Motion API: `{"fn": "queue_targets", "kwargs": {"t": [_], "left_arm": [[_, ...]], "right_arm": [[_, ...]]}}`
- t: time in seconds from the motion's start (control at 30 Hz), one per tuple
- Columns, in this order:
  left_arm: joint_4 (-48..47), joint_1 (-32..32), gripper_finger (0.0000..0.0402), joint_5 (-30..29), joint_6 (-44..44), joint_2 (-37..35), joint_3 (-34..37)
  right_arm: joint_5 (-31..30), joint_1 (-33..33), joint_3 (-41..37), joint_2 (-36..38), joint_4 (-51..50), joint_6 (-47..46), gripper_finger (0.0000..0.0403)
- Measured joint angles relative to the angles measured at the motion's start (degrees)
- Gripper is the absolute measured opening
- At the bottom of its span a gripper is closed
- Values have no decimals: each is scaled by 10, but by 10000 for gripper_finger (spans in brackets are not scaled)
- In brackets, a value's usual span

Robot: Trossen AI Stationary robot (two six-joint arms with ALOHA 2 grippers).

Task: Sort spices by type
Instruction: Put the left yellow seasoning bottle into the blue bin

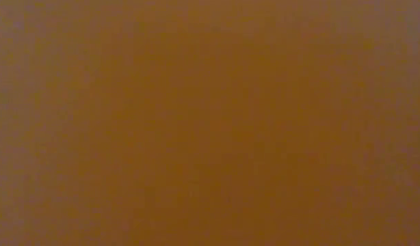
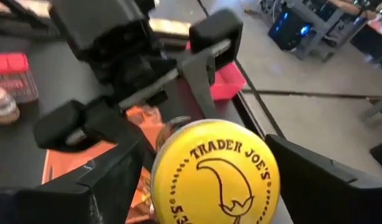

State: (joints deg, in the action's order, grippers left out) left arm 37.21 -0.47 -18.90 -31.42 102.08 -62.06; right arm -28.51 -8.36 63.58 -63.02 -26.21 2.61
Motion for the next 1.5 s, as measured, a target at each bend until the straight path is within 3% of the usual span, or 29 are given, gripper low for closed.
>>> {"fn": "queue_targets", "kwargs": {"t": [0.17, 0.3, 0.47, 0.77, 0.93, 1.07, 1.17, 1.37, 1.5], "left_arm": [[-2, 0, 210, 0, 0, 0, 0], [-1, 0, 210, 0, -1, 0, 0], [3, -1, 228, -1, 10, 0, 0], [-10, -1, 294, -97, -4, -2, -1], [-63, -3, 307, -132, 14, -13, -1], [-83, -7, 308, -136, 64, -26, -1], [-82, -13, 308, -149, 85, -32, -1], [-82, -32, 309, -158, 119, -55, -1], [-80, -48, 309, -158, 118, -69, -1]], "right_arm": [[0, 0, 15, -10, -25, -15, 281], [0, 0, 16, -5, -28, -33, 214], [2, 0, 16, -3, -34, -37, 214], [-32, 13, 20, 2, -54, -51, 214], [-130, 79, 74, -1, -174, -120, 214], [-143, 200, 124, -13, -260, -214, 214], [-86, 323, 149, -32, -309, -232, 214], [192, 556, 151, -107, -320, -178, 214], [236, 627, 154, -167, -354, -157, 214]]}}
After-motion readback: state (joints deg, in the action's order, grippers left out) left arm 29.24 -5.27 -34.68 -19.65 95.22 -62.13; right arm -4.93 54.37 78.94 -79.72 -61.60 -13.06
